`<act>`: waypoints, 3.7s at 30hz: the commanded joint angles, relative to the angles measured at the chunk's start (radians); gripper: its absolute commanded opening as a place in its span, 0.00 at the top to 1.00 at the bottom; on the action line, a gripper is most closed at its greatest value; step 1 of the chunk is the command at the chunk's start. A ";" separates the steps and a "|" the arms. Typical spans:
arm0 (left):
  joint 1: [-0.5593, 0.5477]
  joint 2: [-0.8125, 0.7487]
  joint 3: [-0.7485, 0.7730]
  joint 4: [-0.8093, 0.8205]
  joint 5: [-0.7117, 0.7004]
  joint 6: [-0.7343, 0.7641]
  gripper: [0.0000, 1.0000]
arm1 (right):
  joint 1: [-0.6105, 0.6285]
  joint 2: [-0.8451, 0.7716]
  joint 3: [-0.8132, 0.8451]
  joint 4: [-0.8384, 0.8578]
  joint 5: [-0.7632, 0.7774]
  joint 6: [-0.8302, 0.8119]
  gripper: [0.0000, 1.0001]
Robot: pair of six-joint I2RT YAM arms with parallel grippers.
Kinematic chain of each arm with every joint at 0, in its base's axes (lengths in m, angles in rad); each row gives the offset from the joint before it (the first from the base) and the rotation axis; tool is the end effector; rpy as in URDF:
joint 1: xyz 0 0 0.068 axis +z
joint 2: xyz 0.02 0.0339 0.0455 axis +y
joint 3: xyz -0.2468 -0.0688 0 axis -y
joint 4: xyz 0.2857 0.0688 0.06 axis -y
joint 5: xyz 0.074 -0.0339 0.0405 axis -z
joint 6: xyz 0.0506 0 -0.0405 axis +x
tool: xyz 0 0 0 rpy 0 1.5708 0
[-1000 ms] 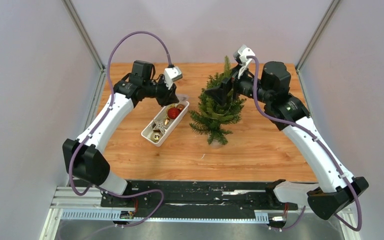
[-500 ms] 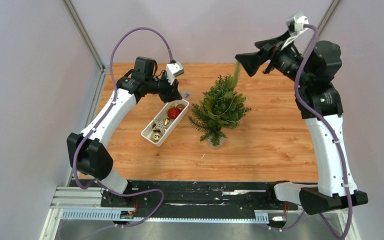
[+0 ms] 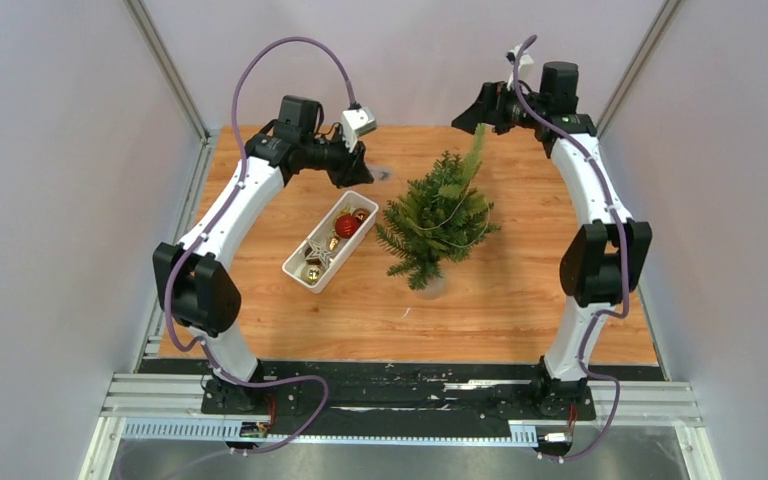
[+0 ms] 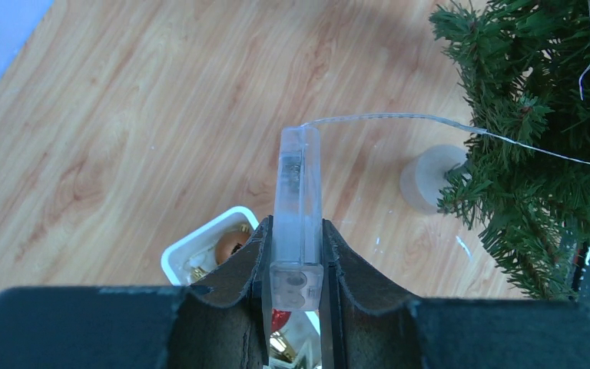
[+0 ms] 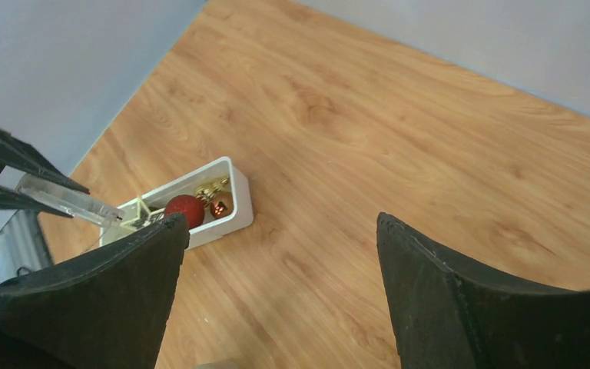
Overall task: Decorate the small christmas tree
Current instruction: Wrap the decoration item around the Christmas tree.
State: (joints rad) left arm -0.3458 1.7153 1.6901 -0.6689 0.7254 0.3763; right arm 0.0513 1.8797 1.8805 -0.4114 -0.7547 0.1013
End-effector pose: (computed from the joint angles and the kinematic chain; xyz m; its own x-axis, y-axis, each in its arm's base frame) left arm 0.3919 -0.1769 0.3390 -0.2902 0.3968 -0.8708 0.9032 0.4143 -0.1122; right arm 0.4799 0.0594 0.3646 -0.4638 0.0499 -0.8845 -0.6209 0.6938 0.3648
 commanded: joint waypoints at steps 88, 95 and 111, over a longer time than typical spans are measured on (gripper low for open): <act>-0.076 0.097 0.207 -0.128 0.017 0.128 1.00 | 0.317 0.237 0.279 -0.357 -0.505 -0.630 1.00; -0.075 0.078 0.217 -0.102 -0.028 0.101 0.35 | 0.315 0.226 0.291 -0.314 -0.358 -0.547 1.00; -0.074 -0.081 0.236 -0.130 -0.041 0.041 0.00 | 0.294 0.123 0.178 -0.120 -0.009 -0.252 1.00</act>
State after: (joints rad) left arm -0.4118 1.7584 1.8751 -0.7490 0.6159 0.4675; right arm 0.3679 2.0808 2.1033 -0.6613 -0.9741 -0.2485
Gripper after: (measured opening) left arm 1.000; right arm 0.173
